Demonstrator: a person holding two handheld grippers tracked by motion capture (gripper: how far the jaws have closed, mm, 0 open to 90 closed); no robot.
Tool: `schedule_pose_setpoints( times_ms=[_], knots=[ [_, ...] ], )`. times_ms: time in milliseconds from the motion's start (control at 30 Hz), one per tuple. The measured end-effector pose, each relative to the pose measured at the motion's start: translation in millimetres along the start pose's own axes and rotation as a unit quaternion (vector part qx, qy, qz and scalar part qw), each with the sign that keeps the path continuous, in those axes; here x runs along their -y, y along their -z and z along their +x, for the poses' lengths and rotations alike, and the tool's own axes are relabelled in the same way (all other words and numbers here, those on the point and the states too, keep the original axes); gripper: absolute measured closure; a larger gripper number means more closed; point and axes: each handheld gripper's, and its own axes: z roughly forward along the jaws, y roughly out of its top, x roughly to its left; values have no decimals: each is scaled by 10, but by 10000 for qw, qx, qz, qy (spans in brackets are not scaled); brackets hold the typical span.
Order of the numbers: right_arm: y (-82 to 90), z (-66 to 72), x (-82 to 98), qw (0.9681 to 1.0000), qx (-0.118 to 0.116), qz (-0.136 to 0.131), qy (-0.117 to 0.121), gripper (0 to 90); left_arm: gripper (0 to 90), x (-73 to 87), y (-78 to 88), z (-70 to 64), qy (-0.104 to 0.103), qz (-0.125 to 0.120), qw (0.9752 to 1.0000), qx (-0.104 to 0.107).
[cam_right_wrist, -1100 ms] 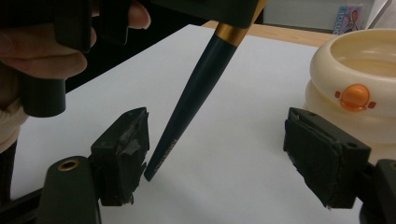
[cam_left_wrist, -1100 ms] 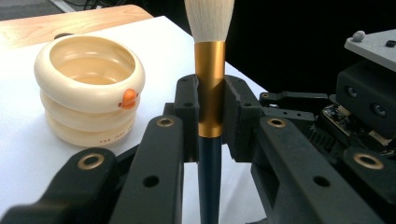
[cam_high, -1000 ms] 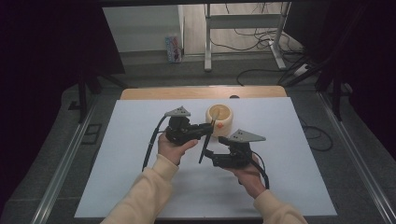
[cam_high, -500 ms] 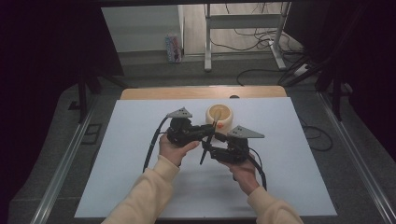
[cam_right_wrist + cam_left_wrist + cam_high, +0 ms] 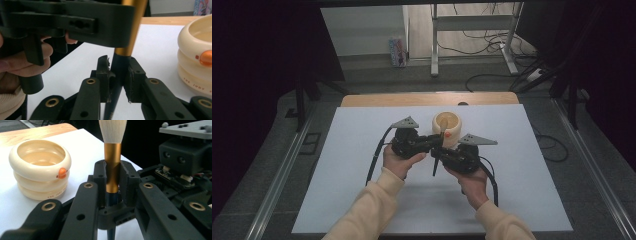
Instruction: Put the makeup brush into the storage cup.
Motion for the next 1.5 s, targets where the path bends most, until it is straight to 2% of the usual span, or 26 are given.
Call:
schedule_pose_setpoints(
  times_ms=[100,167,367,400,600,667,833,933,1067,1167,1300,1500],
  knots=[
    [6,-23,7,9998,-57,18,-174,776,768,10,-5,-1,-41,-9,10000,-17],
    [7,-24,10,9998,-22,34,-179,778,737,14,-12,-16,-110,-11,9999,-129],
    [14,-42,22,9998,19,78,-204,778,395,15,13,-60,-222,19,9989,-420],
    [16,-50,27,9997,47,89,-208,778,311,14,24,-64,-201,48,9987,-462],
    [20,-62,35,9997,78,91,-202,778,218,22,142,-74,-211,131,9968,-757],
    [25,-57,46,9998,105,100,-135,778,172,37,198,-82,-232,119,9959,-863],
    [27,-53,50,9998,134,102,-58,778,153,129,324,-35,-91,181,9961,-856],
    [30,-48,49,9999,125,91,-18,778,153,189,398,-30,-103,195,9955,-925],
    [46,-21,46,9998,109,41,137,778,159,274,506,-44,-212,186,9938,-1077],
    [56,-18,45,9999,61,46,147,778,163,345,581,-33,-283,256,9925,-1160],
    [74,-15,42,9997,86,49,232,778,168,459,687,-7,-199,288,9918,-1226],
    [113,-12,26,9994,75,20,327,778,177,662,851,5,-247,489,9882,-1428]
  ],
)
